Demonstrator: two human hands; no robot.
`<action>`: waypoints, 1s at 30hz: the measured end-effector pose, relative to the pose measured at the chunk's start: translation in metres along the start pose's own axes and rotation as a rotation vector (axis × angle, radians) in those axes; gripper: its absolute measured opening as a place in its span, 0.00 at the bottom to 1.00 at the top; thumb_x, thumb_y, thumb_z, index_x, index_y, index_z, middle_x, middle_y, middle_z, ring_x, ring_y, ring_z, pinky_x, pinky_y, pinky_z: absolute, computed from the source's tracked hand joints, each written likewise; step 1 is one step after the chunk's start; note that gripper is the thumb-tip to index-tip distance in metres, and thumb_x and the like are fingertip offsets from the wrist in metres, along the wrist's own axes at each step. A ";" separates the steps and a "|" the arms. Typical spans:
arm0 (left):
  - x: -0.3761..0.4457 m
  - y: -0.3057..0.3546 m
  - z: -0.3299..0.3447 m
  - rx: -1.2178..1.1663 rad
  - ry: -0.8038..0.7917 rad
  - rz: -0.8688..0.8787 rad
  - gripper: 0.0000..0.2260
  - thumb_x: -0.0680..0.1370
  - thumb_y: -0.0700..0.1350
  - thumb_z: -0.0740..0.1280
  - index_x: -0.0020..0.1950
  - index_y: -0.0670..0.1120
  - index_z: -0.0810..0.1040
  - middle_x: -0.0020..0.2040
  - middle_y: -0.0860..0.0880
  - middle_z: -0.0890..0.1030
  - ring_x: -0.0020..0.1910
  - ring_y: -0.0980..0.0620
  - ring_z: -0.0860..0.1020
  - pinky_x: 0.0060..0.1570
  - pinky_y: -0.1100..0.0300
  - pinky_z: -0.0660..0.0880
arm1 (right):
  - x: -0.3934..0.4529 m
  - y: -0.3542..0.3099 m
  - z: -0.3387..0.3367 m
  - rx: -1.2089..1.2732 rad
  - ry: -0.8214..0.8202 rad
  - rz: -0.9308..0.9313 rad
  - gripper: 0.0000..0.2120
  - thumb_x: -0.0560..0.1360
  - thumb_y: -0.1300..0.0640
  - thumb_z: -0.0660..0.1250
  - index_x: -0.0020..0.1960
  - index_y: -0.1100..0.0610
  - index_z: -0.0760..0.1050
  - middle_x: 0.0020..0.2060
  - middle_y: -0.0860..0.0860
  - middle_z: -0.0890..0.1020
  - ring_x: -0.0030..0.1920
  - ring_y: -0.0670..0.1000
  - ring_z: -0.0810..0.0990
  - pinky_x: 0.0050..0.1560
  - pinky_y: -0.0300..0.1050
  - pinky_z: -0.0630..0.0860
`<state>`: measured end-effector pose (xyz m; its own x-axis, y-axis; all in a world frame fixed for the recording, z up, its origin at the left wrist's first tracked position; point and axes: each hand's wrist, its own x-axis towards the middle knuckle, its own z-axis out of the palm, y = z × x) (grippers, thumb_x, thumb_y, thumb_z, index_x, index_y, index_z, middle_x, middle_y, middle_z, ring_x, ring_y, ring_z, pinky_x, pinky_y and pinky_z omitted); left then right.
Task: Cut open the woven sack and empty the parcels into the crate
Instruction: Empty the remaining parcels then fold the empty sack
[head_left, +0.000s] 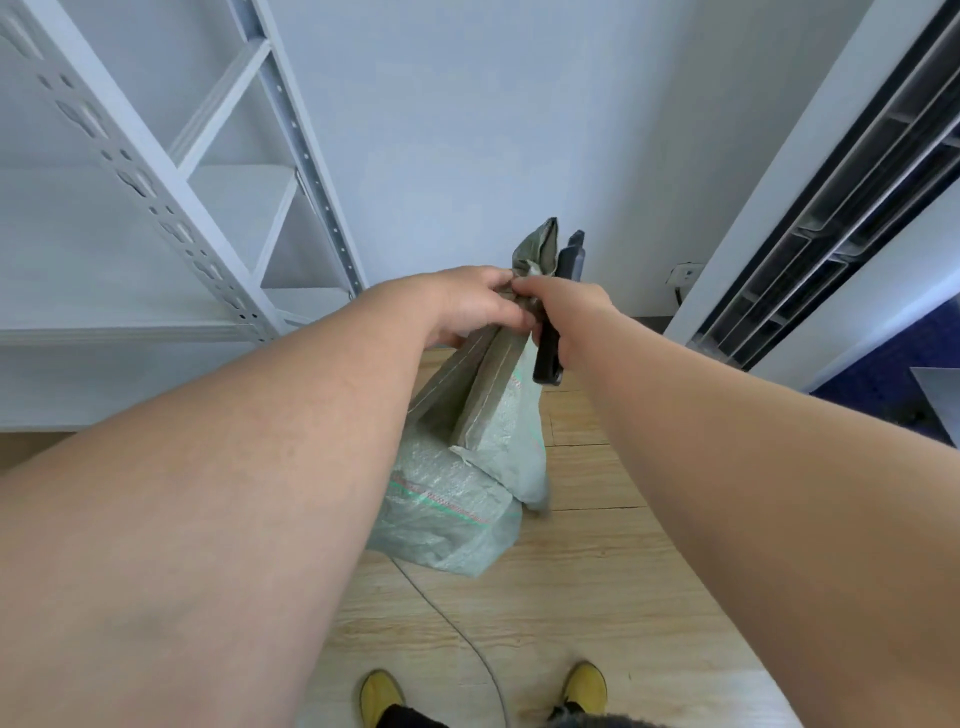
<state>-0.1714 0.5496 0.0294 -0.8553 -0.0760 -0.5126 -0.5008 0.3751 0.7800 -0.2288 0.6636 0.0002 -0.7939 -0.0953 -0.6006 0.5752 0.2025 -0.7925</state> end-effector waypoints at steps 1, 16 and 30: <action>-0.003 -0.005 -0.002 0.067 0.006 -0.021 0.30 0.71 0.50 0.75 0.70 0.56 0.67 0.58 0.56 0.76 0.53 0.54 0.77 0.46 0.59 0.71 | 0.000 -0.001 0.001 -0.006 0.035 -0.014 0.11 0.66 0.55 0.77 0.41 0.58 0.77 0.26 0.53 0.77 0.23 0.50 0.73 0.30 0.42 0.76; -0.021 -0.050 -0.012 0.356 0.445 0.021 0.19 0.74 0.39 0.67 0.64 0.51 0.74 0.58 0.47 0.79 0.53 0.47 0.77 0.46 0.61 0.68 | -0.032 0.015 0.051 -0.070 -0.165 -0.033 0.21 0.63 0.49 0.81 0.42 0.60 0.74 0.26 0.53 0.74 0.24 0.50 0.70 0.32 0.43 0.72; -0.074 -0.070 -0.072 0.401 0.332 -0.403 0.18 0.74 0.41 0.73 0.62 0.39 0.76 0.56 0.40 0.81 0.53 0.42 0.82 0.54 0.48 0.79 | -0.015 -0.016 0.033 -0.083 0.108 -0.275 0.09 0.68 0.56 0.73 0.42 0.57 0.75 0.27 0.51 0.77 0.26 0.50 0.75 0.32 0.44 0.77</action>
<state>-0.0827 0.4625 0.0385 -0.6387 -0.5397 -0.5485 -0.7572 0.5677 0.3231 -0.2199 0.6292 0.0185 -0.9366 -0.0542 -0.3462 0.3211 0.2627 -0.9099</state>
